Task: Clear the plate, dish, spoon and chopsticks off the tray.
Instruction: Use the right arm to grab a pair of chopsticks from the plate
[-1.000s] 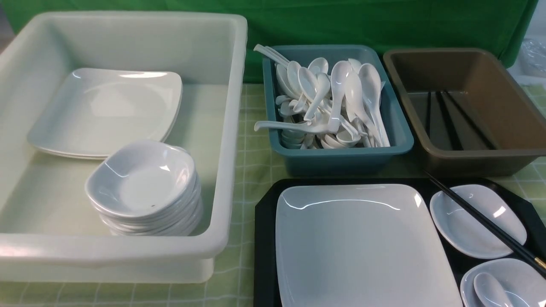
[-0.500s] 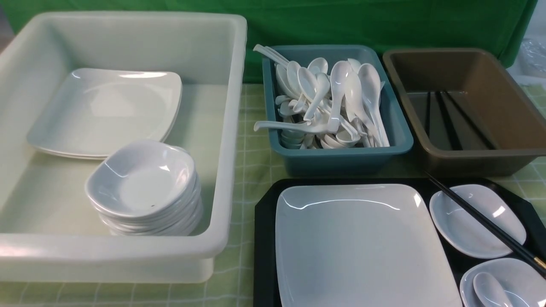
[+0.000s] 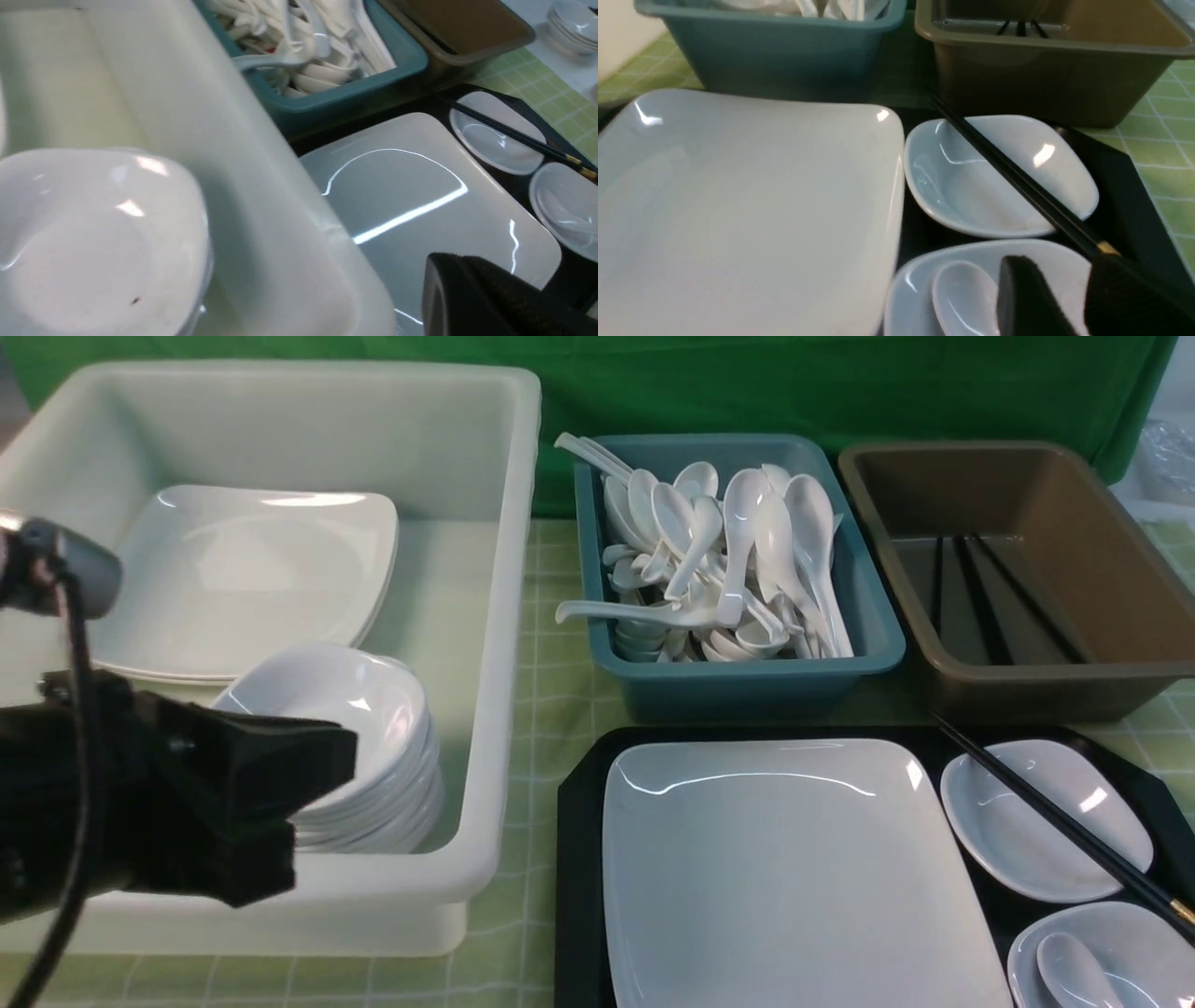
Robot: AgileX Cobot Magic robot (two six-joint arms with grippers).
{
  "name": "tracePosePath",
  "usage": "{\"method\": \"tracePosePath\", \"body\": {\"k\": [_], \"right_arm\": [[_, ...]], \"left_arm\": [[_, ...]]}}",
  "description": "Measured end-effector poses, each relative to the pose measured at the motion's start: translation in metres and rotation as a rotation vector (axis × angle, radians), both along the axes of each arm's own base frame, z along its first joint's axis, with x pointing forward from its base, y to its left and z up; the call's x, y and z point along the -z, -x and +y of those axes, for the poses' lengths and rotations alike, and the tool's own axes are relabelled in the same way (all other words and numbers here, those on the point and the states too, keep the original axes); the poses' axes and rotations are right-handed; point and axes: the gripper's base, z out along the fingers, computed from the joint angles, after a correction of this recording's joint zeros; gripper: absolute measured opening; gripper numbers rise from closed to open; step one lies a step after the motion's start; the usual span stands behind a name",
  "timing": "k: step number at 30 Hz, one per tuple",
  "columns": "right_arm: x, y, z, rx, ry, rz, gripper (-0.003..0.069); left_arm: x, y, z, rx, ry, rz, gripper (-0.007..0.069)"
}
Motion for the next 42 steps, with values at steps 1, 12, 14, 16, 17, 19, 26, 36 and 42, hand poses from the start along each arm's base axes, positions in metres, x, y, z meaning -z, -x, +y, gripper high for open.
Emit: {"method": "tracePosePath", "body": {"k": [1, 12, 14, 16, 17, 19, 26, 36, 42], "right_arm": [[-0.004, -0.001, 0.001, 0.029, -0.164, -0.017, 0.0238], [-0.04, -0.005, 0.001, 0.071, -0.489, -0.082, 0.0174], [-0.058, -0.009, 0.007, -0.001, -0.383, 0.013, 0.0158], [-0.084, -0.024, 0.015, -0.1, -0.227, 0.151, 0.0153], [-0.098, -0.038, 0.019, -0.15, -0.131, 0.235, 0.0153], [-0.108, -0.061, 0.023, -0.211, 0.007, 0.386, 0.0153], [-0.096, -0.16, 0.026, -0.284, 0.308, 0.802, 0.0189], [-0.042, -0.25, 0.015, -0.264, 0.428, 1.034, 0.0477], [-0.014, -0.265, 0.004, -0.244, 0.414, 1.107, 0.0485]], "left_arm": [[0.0, -0.001, -0.004, 0.017, 0.003, -0.007, 0.001], [-0.003, 0.007, -0.02, 0.121, -0.001, -0.057, 0.001], [-0.003, 0.007, -0.02, 0.125, -0.008, -0.064, 0.001], [-0.003, 0.007, -0.02, 0.135, -0.022, -0.077, 0.001], [-0.003, 0.007, -0.02, 0.142, -0.032, -0.087, 0.001], [-0.003, 0.007, -0.02, 0.148, -0.041, -0.098, 0.001], [-0.008, 0.021, -0.016, 0.203, -0.062, -0.132, 0.001], [-0.024, 0.055, 0.0, 0.249, -0.045, -0.251, 0.001], [-0.025, 0.057, 0.001, 0.253, -0.05, -0.259, 0.001]]}}
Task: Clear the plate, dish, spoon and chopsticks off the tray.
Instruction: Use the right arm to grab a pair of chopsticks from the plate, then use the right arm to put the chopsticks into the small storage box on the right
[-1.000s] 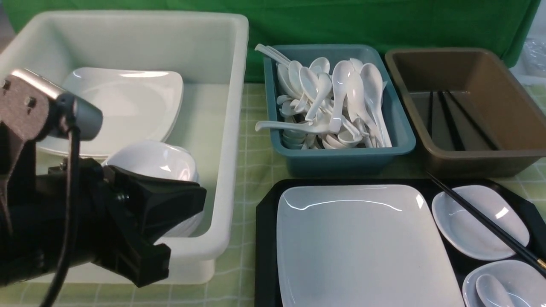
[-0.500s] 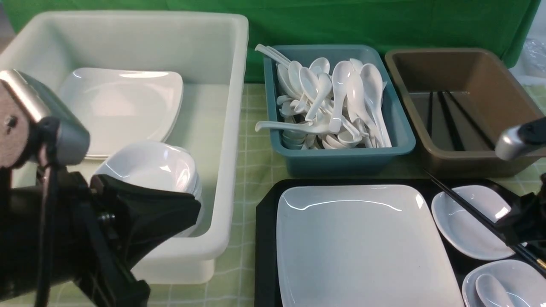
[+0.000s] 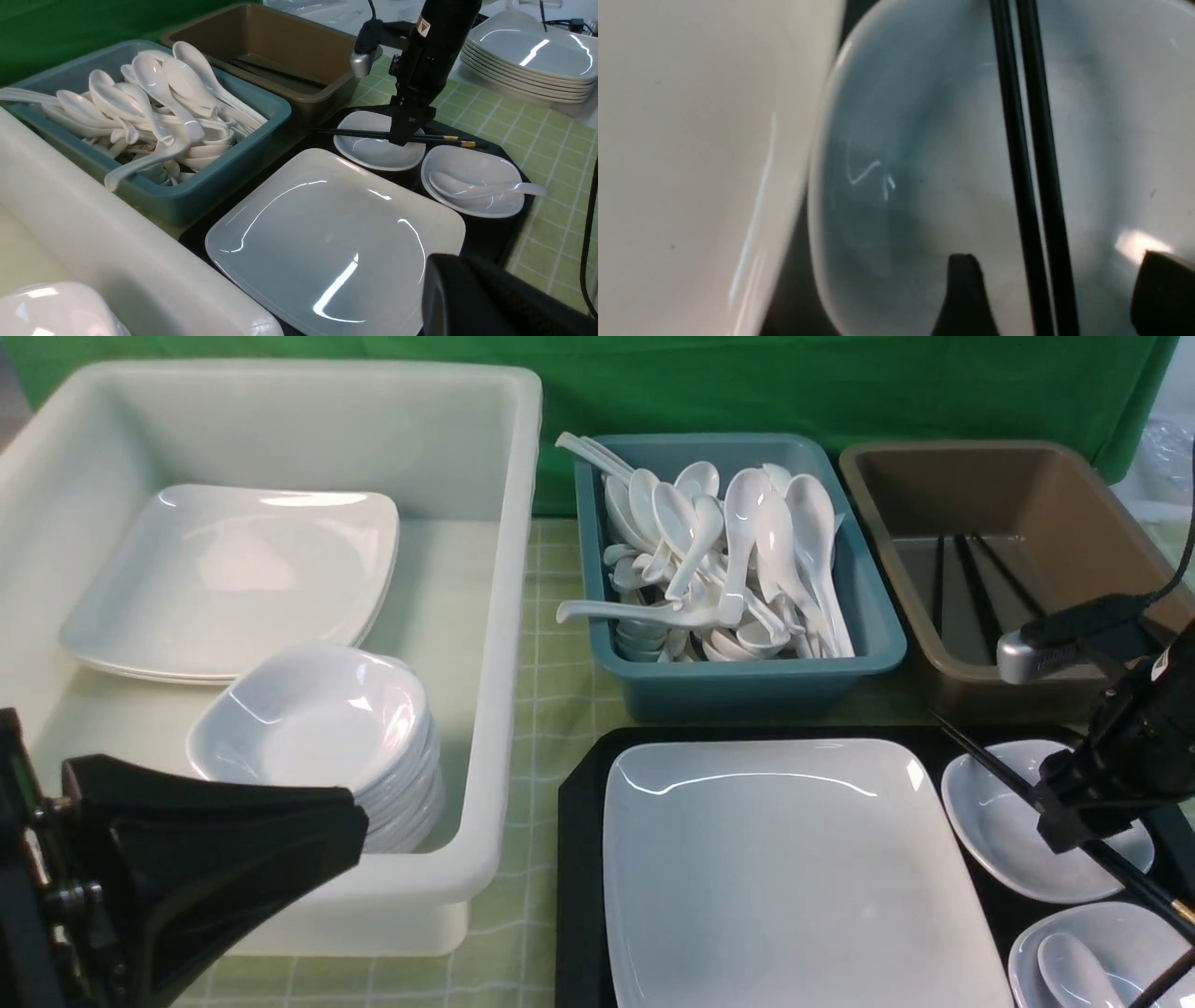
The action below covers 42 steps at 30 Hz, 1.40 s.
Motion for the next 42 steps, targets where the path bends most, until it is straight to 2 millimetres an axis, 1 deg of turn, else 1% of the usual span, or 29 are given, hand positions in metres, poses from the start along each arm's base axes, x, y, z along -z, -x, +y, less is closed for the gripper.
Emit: {"method": "tracePosePath", "body": {"k": [1, 3, 6, 7, 10, 12, 13, 14, 16, 19, 22, 23, 25, 26, 27, 29, 30, 31, 33, 34, 35, 36, 37, 38, 39, 40, 41, 42], "right_arm": [[0.002, -0.001, 0.0, -0.001, 0.001, 0.003, 0.0485], [0.013, -0.004, 0.0, 0.001, 0.001, 0.023, 0.0485], [0.018, -0.006, 0.0, -0.009, 0.002, 0.034, 0.0475], [0.02, -0.006, 0.0, -0.023, 0.001, 0.04, 0.0442], [0.02, -0.006, 0.001, -0.037, -0.006, 0.044, 0.0311], [0.02, -0.005, 0.001, -0.042, -0.005, 0.047, 0.0253], [0.019, -0.005, 0.001, -0.075, 0.004, 0.053, 0.0151], [0.018, -0.003, 0.001, -0.092, 0.002, 0.06, 0.0125], [0.015, -0.002, 0.001, -0.107, 0.003, 0.064, 0.0129], [0.0, 0.005, 0.002, -0.179, 0.012, 0.055, 0.0132], [-0.019, 0.013, 0.008, -0.274, 0.024, 0.023, 0.0132], [-0.025, 0.016, 0.012, -0.309, 0.027, 0.012, 0.0132], [-0.044, 0.025, 0.026, -0.395, 0.035, -0.02, 0.0132], [-0.049, 0.028, 0.032, -0.415, 0.036, -0.032, 0.0132], [-0.062, 0.03, 0.041, -0.436, 0.034, -0.074, 0.0132], [-0.076, 0.028, 0.051, -0.426, 0.017, -0.137, 0.0132], [-0.08, 0.027, 0.052, -0.421, 0.014, -0.152, 0.0132], [-0.095, 0.017, 0.058, -0.364, -0.022, -0.23, 0.0132], [-0.112, -0.001, 0.057, -0.236, -0.086, -0.33, 0.0132], [-0.121, -0.014, 0.054, -0.163, -0.126, -0.386, 0.0132], [-0.13, -0.032, 0.046, -0.069, -0.184, -0.453, 0.0132], [-0.135, -0.047, 0.04, -0.017, -0.22, -0.493, 0.0132], [-0.136, -0.05, 0.039, -0.003, -0.229, -0.505, 0.0132], [-0.144, -0.07, 0.027, 0.074, -0.284, -0.559, 0.0132], [-0.142, -0.087, 0.018, 0.124, -0.314, -0.587, 0.0132], [-0.142, -0.094, 0.013, 0.147, -0.328, -0.6, 0.0132], [-0.137, -0.122, -0.002, 0.216, -0.355, -0.652, 0.0132], [-0.136, -0.125, -0.003, 0.225, -0.358, -0.662, 0.0132]], "left_arm": [[0.0, 0.0, 0.0, 0.0, 0.0, 0.0, 0.001], [0.0, 0.0, 0.0, 0.0, -0.003, 0.0, 0.001], [0.0, 0.0, 0.0, 0.0, -0.003, -0.001, 0.001], [0.0, 0.0, 0.0, 0.0, -0.003, -0.001, 0.001], [0.0, 0.0, 0.0, 0.0, -0.003, -0.001, 0.001], [0.0, 0.0, 0.0, 0.0, -0.003, -0.001, 0.001], [0.0, 0.0, 0.0, 0.0, -0.003, -0.001, 0.001], [0.0, 0.0, 0.0, 0.0, -0.003, -0.001, 0.001], [0.0, 0.0, 0.0, 0.0, -0.003, -0.001, 0.001], [-0.001, -0.001, 0.0, -0.008, 0.002, -0.01, 0.001], [-0.002, -0.002, 0.001, -0.023, 0.013, -0.029, 0.001], [-0.004, -0.003, 0.001, -0.034, 0.021, -0.04, 0.001], [-0.006, -0.005, 0.002, -0.056, 0.038, -0.066, 0.001], [-0.007, -0.006, 0.003, -0.065, 0.044, -0.075, 0.001], [-0.009, -0.007, 0.003, -0.077, 0.054, -0.089, 0.001], [-0.01, -0.008, 0.004, -0.09, 0.065, -0.103, 0.001], [-0.01, -0.008, 0.004, -0.092, 0.066, -0.105, 0.001], [-0.012, -0.009, 0.004, -0.104, 0.075, -0.118, 0.001], [-0.013, -0.01, 0.005, -0.115, 0.082, -0.132, 0.001], [-0.014, -0.011, 0.005, -0.118, 0.085, -0.136, 0.001], [-0.014, -0.011, 0.005, -0.124, 0.089, -0.142, 0.001], [-0.015, -0.011, 0.006, -0.126, 0.091, -0.144, 0.001], [-0.015, -0.011, 0.006, -0.127, 0.092, -0.145, 0.001], [-0.015, -0.011, 0.006, -0.129, 0.094, -0.147, 0.001], [-0.015, -0.012, 0.006, -0.13, 0.095, -0.149, 0.001], [-0.015, -0.012, 0.006, -0.131, 0.095, -0.15, 0.001], [-0.015, -0.012, 0.006, -0.132, 0.096, -0.15, 0.001], [-0.015, -0.012, 0.006, -0.132, 0.096, -0.15, 0.001]]}}
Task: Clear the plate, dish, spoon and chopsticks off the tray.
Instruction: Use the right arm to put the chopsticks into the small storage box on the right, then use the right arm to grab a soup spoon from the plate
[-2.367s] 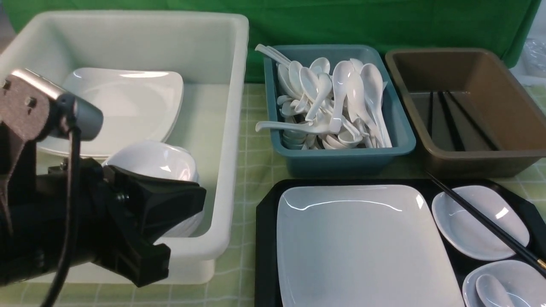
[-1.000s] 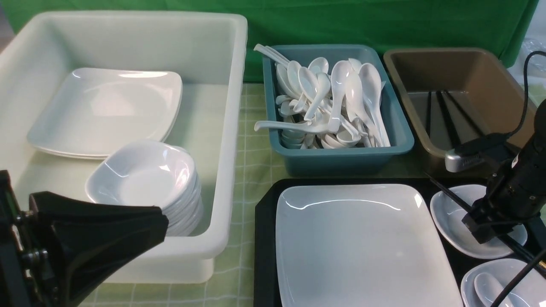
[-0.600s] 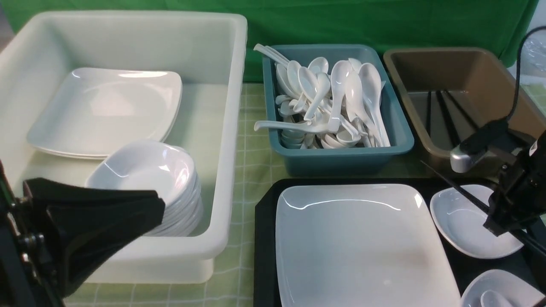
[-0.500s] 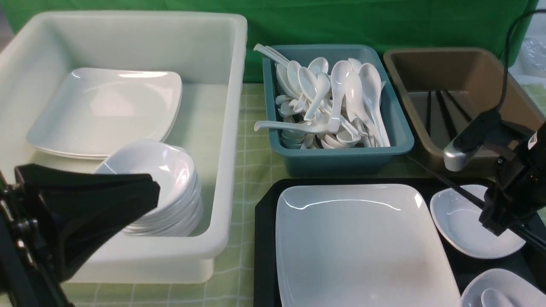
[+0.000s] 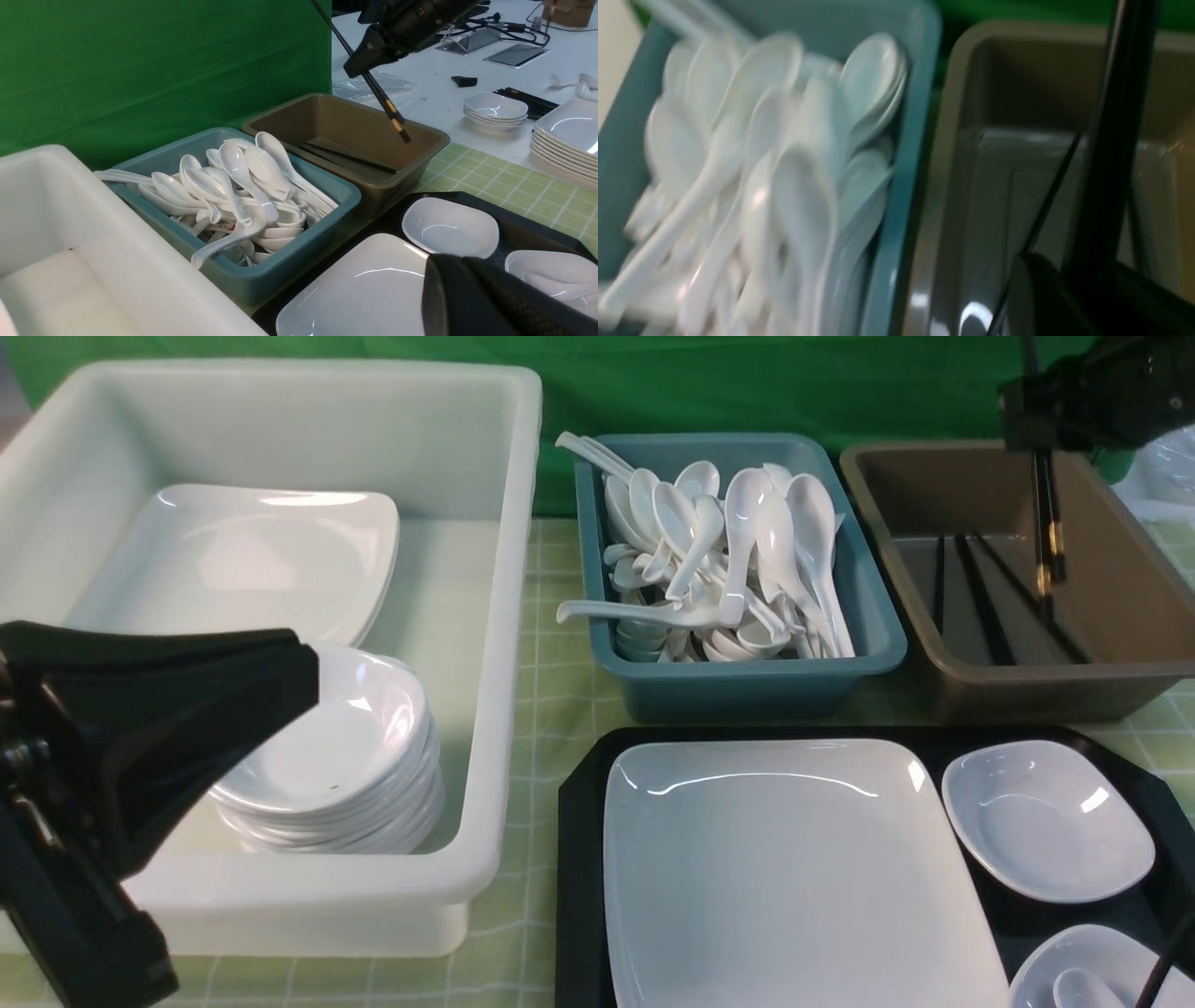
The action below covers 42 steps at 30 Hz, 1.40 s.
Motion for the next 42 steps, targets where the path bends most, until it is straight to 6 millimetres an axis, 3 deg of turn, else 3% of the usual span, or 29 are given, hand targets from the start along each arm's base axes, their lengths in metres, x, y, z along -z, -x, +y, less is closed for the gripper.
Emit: {"method": "tracePosePath", "body": {"k": [2, 3, 4, 6, 7, 11, 14, 19, 21, 22, 25, 26, 27, 30, 33, 37, 42], "right_arm": [[0.011, -0.019, -0.011, 0.04, -0.012, -0.017, 0.0132], [0.026, -0.034, -0.018, 0.066, -0.012, -0.018, 0.0132], [0.025, -0.034, -0.018, 0.066, -0.01, -0.023, 0.0132], [0.056, -0.047, -0.023, 0.067, 0.028, 0.038, 0.0186], [0.066, -0.048, -0.024, 0.059, 0.044, 0.074, 0.0249], [0.069, -0.043, -0.024, 0.038, 0.065, 0.134, 0.0426], [0.049, -0.031, -0.023, 0.019, 0.076, 0.155, 0.0452], [-0.008, 0.024, -0.001, -0.12, 0.124, 0.265, 0.0351], [-0.015, 0.041, 0.007, -0.161, 0.136, 0.321, 0.0348], [-0.019, 0.065, 0.02, -0.214, 0.162, 0.401, 0.0353], [-0.005, 0.116, 0.042, -0.289, 0.252, 0.532, 0.0384], [0.003, 0.141, 0.047, -0.312, 0.304, 0.571, 0.04], [0.005, 0.144, 0.047, -0.313, 0.304, 0.58, 0.0403], [0.044, 0.197, 0.044, -0.352, 0.373, 0.728, 0.0452], [0.071, 0.226, 0.037, -0.362, 0.391, 0.818, 0.0494], [0.111, 0.252, 0.027, -0.368, 0.441, 0.873, 0.0545], [0.131, 0.253, 0.023, -0.372, 0.485, 0.835, 0.0553]], "left_arm": [[0.0, 0.0, 0.0, 0.0, 0.0, 0.0, 0.001], [0.0, 0.0, 0.0, -0.001, 0.0, -0.001, 0.001], [0.0, 0.0, 0.0, -0.001, 0.001, -0.001, 0.001], [0.0, 0.0, 0.0, -0.002, 0.006, 0.003, 0.001], [0.0, 0.0, 0.0, -0.002, 0.007, 0.004, 0.001], [0.0, 0.0, 0.0, -0.004, 0.009, 0.004, 0.001], [0.0, 0.0, 0.0, -0.006, -0.002, -0.002, 0.001], [0.001, -0.001, 0.001, -0.011, -0.028, -0.016, 0.001], [0.001, -0.001, 0.001, -0.011, -0.034, -0.018, 0.001], [0.002, -0.001, 0.001, -0.009, -0.045, -0.019, 0.001], [0.003, 0.0, 0.001, -0.001, -0.066, -0.013, 0.001], [0.004, 0.0, 0.001, 0.004, -0.074, -0.008, 0.001], [0.004, 0.0, 0.001, 0.004, -0.076, -0.008, 0.001], [0.005, 0.0, 0.001, 0.005, -0.084, -0.008, 0.001], [0.005, 0.0, 0.001, 0.006, -0.084, -0.008, 0.001], [0.005, 0.0, 0.001, 0.006, -0.084, -0.008, 0.001], [0.005, 0.0, 0.001, 0.007, -0.085, -0.007, 0.001]]}}
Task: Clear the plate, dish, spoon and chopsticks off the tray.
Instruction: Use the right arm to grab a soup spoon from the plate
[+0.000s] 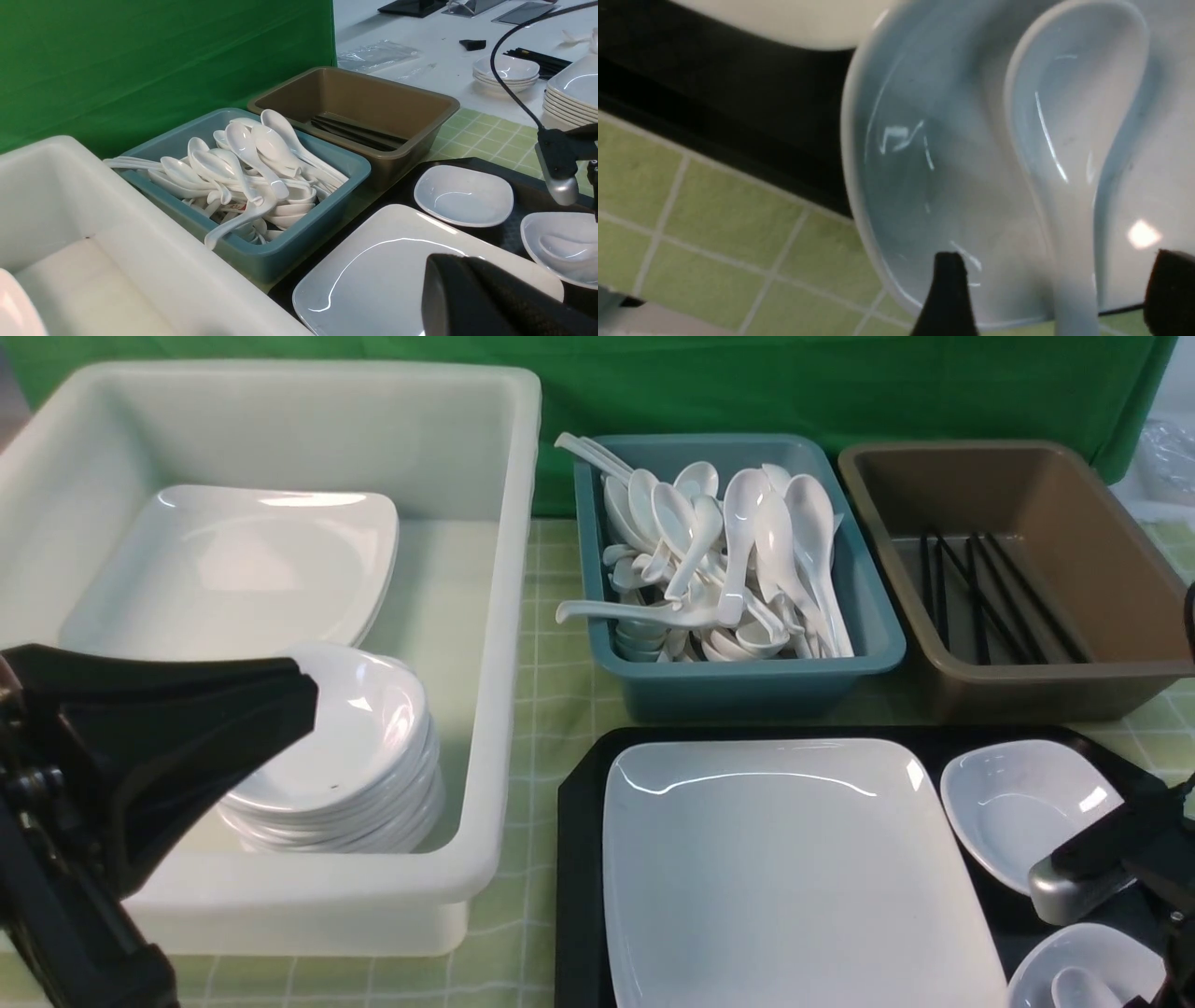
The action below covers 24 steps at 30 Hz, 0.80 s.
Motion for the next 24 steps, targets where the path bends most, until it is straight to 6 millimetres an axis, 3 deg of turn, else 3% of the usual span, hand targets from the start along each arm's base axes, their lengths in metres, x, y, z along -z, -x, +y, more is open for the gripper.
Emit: {"method": "tracePosePath", "body": {"k": [9, 16, 20, 21, 24], "right_arm": [[0.033, -0.018, 0.002, 0.005, 0.029, 0.033, 0.0555], [0.043, -0.022, 0.003, 0.008, 0.04, 0.081, 0.0528], [0.044, -0.022, 0.004, 0.016, 0.035, 0.092, 0.0437], [0.044, -0.022, 0.004, 0.016, 0.036, 0.097, 0.0365], [0.043, -0.022, 0.004, 0.009, 0.039, 0.104, 0.0286]], "left_arm": [[0.0, 0.0, 0.0, 0.004, -0.002, 0.006, 0.001], [0.001, 0.001, 0.0, 0.006, -0.003, 0.009, 0.001], [0.001, 0.001, 0.0, 0.007, -0.004, 0.01, 0.001], [0.001, 0.001, 0.0, 0.009, -0.005, 0.013, 0.001], [0.001, 0.001, -0.001, 0.011, -0.007, 0.016, 0.001]]}}
